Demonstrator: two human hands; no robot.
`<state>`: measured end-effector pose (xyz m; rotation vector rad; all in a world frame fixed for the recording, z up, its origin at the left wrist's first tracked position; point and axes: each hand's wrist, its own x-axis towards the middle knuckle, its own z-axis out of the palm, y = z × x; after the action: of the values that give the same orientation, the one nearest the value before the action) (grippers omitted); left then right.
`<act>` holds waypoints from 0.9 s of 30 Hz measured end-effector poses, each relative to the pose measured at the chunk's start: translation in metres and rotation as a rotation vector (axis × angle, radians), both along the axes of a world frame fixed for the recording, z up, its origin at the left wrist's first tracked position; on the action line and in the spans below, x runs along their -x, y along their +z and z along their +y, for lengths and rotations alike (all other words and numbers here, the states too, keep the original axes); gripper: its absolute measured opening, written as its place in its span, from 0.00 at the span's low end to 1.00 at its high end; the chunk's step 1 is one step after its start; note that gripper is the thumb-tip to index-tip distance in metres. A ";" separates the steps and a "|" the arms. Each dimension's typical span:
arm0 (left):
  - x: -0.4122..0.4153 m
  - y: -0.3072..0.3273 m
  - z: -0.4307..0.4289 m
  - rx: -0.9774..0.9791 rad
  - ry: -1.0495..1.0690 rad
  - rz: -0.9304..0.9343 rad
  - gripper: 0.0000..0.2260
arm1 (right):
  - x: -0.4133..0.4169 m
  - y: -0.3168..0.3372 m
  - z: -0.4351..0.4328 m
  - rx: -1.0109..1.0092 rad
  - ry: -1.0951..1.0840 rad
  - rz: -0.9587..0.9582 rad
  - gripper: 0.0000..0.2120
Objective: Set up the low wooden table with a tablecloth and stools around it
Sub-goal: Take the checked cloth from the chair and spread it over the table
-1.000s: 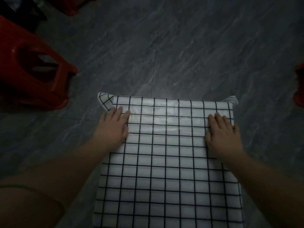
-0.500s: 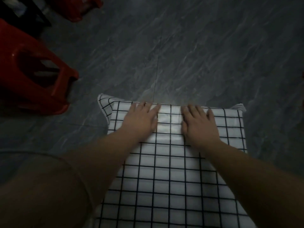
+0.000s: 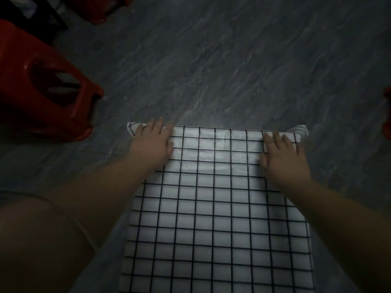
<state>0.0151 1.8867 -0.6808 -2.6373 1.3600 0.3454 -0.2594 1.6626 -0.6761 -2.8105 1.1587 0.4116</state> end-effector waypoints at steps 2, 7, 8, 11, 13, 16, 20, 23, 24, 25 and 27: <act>0.014 0.015 -0.005 0.018 -0.025 0.001 0.28 | -0.002 0.012 0.020 -0.032 0.019 -0.012 0.29; 0.066 0.068 0.011 0.033 -0.020 0.074 0.28 | 0.005 0.068 0.073 -0.070 0.063 -0.051 0.29; 0.077 0.083 0.018 0.027 -0.022 0.098 0.28 | 0.008 0.084 0.081 -0.080 0.064 -0.050 0.29; 0.107 0.132 0.046 0.006 0.000 0.128 0.29 | 0.023 0.135 0.106 -0.099 0.047 -0.060 0.29; 0.122 0.170 0.068 0.019 0.054 0.157 0.29 | 0.035 0.174 0.123 -0.117 0.017 -0.072 0.29; 0.147 0.234 0.102 0.041 0.133 0.195 0.28 | 0.056 0.237 0.154 -0.140 -0.015 -0.086 0.30; 0.178 0.326 0.145 0.129 0.191 0.168 0.28 | 0.081 0.318 0.203 -0.133 -0.027 -0.177 0.31; 0.197 0.386 0.183 0.259 0.198 0.099 0.28 | 0.100 0.368 0.241 -0.121 -0.001 -0.234 0.32; 0.204 0.402 0.196 0.286 0.210 0.084 0.28 | 0.105 0.383 0.252 -0.123 0.014 -0.247 0.32; 0.210 0.416 0.208 0.299 0.224 0.072 0.28 | 0.110 0.397 0.263 -0.126 0.028 -0.264 0.32; 0.225 0.439 0.231 0.299 0.238 0.061 0.29 | 0.116 0.422 0.283 -0.130 0.062 -0.295 0.32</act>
<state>-0.2095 2.1179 -0.2415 -3.0701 1.1977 0.2708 -0.3758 1.9459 -0.2537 -2.6827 0.9498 0.0667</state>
